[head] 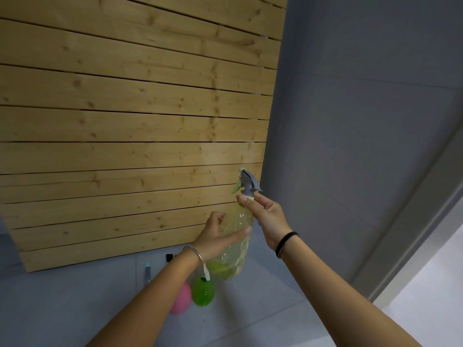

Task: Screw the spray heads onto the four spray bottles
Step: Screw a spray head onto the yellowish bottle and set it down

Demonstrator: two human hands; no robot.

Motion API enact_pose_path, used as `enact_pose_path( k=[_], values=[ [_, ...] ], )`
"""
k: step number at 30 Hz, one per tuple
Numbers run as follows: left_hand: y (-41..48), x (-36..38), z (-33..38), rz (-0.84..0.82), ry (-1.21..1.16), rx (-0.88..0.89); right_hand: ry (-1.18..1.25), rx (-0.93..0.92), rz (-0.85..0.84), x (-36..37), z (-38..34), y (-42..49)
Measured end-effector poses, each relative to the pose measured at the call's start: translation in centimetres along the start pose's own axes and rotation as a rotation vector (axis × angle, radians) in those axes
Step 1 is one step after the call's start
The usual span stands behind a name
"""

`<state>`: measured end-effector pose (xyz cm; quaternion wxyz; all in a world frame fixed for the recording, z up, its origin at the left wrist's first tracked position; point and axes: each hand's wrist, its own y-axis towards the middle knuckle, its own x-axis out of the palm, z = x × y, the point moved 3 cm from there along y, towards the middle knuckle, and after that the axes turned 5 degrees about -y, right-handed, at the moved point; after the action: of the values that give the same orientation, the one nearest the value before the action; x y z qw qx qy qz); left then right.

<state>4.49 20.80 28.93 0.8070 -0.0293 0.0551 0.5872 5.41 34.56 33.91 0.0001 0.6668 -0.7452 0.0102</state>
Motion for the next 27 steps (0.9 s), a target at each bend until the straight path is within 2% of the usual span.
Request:
enact_pose_path(
  k=[2, 7, 10, 12, 18, 23, 25, 27],
  values=[
    [0.0, 0.0, 0.0, -0.094, -0.082, -0.029, -0.003, 0.011, 0.007, 0.0, 0.1, 0.0],
    [0.3, -0.9, -0.3, 0.023, 0.009, 0.022, 0.009, 0.005, -0.001, 0.2, 0.6, 0.3],
    [0.1, -0.6, -0.6, -0.071, 0.008, 0.012, 0.017, -0.012, 0.003, 0.3, 0.6, 0.4],
    [0.1, -0.6, -0.5, -0.072, -0.004, 0.031, 0.010, -0.009, -0.013, 0.4, 0.7, 0.5],
    [0.0, -0.9, -0.4, -0.093, -0.061, 0.024, 0.015, 0.018, -0.269, 0.3, 0.3, 0.5],
    [0.1, -1.0, -0.2, 0.016, -0.005, 0.080, 0.015, -0.049, 0.022, 0.5, 0.9, 1.0],
    [0.1, -1.0, -0.1, -0.002, 0.022, 0.076, -0.031, -0.070, 0.004, 0.6, 0.5, 0.9],
    [-0.1, -1.1, -0.1, -0.047, 0.025, 0.045, -0.033, -0.047, -0.135, 0.5, 0.5, 0.9]
  ],
)
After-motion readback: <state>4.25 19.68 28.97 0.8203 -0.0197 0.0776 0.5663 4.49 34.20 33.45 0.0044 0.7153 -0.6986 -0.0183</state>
